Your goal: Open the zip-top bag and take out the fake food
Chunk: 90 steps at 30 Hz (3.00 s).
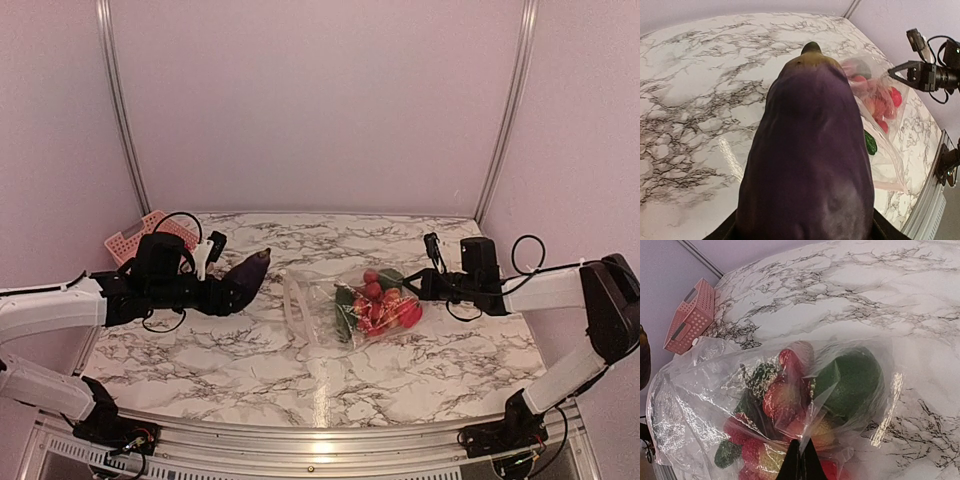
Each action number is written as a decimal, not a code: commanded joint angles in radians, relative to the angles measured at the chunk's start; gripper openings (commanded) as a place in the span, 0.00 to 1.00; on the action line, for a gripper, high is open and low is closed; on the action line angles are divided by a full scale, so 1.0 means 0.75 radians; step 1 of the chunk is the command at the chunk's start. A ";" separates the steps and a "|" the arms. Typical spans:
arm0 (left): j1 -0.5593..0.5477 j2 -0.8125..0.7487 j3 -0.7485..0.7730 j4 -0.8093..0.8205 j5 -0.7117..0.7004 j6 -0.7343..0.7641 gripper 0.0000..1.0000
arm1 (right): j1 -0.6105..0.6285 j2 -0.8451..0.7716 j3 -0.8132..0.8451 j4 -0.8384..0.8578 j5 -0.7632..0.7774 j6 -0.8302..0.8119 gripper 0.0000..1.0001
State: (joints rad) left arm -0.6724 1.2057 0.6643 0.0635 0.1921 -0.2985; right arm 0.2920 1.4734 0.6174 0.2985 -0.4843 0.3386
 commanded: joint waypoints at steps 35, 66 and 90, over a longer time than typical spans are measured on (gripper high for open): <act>0.751 0.608 0.374 0.193 -0.264 -0.666 0.52 | -0.015 0.007 0.026 0.007 -0.032 -0.030 0.00; 0.748 0.576 0.460 0.179 -0.142 -0.492 0.88 | -0.015 0.020 0.035 -0.003 -0.051 -0.031 0.00; 0.203 0.387 -0.071 0.683 0.204 -0.506 0.63 | -0.015 0.020 0.011 -0.002 -0.079 -0.028 0.00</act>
State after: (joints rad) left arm -0.4595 1.4361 0.6315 0.4656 0.3157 -0.6281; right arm 0.2916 1.4811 0.6182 0.2913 -0.5407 0.3248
